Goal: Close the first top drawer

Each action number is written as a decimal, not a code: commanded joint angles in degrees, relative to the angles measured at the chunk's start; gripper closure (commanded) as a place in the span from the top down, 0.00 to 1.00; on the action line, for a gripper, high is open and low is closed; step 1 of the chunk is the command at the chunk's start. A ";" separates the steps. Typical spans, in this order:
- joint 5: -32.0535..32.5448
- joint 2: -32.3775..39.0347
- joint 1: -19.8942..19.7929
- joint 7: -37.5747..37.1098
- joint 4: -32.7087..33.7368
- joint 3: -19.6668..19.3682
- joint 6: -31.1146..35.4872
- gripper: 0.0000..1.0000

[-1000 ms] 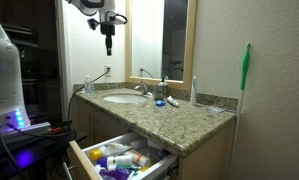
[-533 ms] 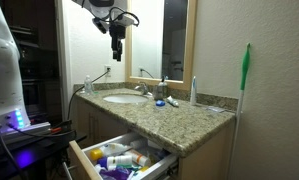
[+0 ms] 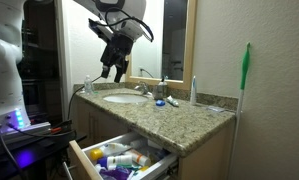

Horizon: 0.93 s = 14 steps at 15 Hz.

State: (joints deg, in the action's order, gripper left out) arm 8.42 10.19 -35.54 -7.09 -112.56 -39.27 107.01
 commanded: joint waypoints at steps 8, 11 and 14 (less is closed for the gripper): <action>0.91 21.24 -6.73 -5.77 8.96 0.77 1.30 1.00; 0.54 21.27 -7.73 -4.31 9.26 1.03 1.70 1.00; -5.03 19.86 -14.56 4.33 7.61 2.72 4.91 1.00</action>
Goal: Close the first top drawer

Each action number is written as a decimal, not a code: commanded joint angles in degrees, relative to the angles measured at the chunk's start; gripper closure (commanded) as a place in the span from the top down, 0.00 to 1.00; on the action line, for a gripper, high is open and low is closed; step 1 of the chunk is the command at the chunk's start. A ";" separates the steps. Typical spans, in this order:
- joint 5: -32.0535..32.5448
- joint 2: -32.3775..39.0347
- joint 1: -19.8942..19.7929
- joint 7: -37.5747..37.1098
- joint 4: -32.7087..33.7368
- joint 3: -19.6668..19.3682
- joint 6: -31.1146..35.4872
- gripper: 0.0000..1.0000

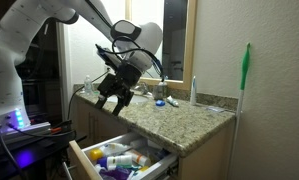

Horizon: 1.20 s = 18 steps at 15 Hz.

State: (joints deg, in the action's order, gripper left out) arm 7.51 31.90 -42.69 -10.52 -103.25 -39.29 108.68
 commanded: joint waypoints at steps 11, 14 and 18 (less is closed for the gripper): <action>-10.79 -0.40 -32.65 24.23 -0.55 13.40 13.55 1.00; -10.23 -0.28 -33.78 23.90 -0.78 14.49 14.37 1.00; -7.90 2.27 -31.10 15.83 -4.44 14.20 22.54 1.00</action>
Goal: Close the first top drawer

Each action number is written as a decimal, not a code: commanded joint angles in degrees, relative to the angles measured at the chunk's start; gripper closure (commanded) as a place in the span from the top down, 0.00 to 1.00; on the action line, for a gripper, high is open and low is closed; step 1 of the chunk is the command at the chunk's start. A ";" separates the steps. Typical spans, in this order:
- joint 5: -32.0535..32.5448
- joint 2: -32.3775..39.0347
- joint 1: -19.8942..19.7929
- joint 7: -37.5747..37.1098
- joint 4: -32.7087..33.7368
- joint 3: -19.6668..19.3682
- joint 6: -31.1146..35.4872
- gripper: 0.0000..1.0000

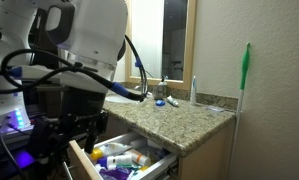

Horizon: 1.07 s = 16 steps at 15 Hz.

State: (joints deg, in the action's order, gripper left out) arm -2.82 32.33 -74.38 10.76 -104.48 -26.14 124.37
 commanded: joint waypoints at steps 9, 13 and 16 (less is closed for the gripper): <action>6.91 2.37 3.15 -11.72 -7.46 0.17 13.31 1.00; 8.61 -0.20 2.86 -9.16 -7.01 -0.89 8.24 1.00; 10.87 -0.76 3.01 -9.18 -6.12 -2.26 6.41 1.00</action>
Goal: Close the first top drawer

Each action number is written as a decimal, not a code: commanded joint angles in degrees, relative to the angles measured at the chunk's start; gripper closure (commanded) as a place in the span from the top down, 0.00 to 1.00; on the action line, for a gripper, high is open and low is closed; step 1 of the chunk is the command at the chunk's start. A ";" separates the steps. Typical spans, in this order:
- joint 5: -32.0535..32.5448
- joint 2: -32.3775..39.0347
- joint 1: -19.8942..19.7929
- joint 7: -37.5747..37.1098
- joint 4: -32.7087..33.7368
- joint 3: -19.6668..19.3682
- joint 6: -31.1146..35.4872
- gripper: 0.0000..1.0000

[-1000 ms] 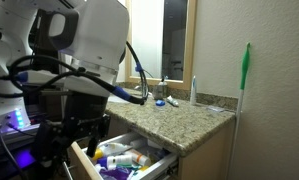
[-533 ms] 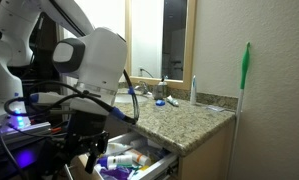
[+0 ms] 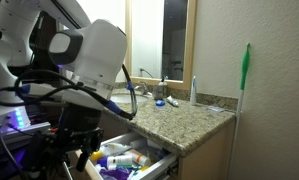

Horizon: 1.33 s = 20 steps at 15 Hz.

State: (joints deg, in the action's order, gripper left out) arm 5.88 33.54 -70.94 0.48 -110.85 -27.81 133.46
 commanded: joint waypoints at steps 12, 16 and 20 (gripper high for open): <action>3.15 2.24 2.67 -7.77 1.28 -1.33 -1.77 1.00; 1.94 2.01 2.60 -7.70 0.59 -0.70 -1.31 1.00; 1.47 4.11 3.64 -11.19 1.72 -0.72 -0.37 1.00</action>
State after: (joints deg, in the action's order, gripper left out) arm 7.77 35.57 -68.10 -7.47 -110.36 -28.64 132.30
